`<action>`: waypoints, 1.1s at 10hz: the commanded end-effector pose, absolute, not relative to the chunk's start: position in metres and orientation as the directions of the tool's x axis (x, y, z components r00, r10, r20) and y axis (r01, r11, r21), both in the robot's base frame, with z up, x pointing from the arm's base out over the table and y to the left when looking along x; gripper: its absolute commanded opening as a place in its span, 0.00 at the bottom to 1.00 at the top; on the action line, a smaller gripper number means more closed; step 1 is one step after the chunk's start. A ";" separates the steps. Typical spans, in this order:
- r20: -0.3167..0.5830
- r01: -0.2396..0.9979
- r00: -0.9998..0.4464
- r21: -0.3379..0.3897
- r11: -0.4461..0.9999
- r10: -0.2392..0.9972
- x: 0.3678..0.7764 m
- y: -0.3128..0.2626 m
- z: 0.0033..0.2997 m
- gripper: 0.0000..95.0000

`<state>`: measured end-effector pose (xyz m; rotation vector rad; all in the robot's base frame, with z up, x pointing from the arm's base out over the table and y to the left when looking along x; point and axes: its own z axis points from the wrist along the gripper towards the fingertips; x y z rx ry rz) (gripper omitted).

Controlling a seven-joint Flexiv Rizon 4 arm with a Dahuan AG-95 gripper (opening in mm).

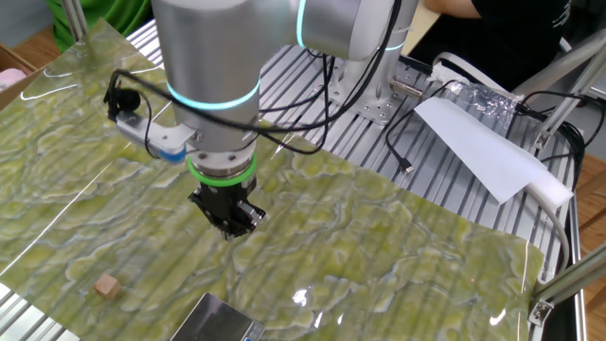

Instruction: Place the block on the scale

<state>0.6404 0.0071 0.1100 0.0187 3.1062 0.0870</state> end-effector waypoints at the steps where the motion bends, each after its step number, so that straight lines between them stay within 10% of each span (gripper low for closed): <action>1: -0.042 0.002 -0.999 0.057 0.998 0.004 0.639 0.007 0.110 0.00; 11: -0.047 -0.015 -0.999 0.051 0.999 -0.012 0.639 0.007 0.110 0.00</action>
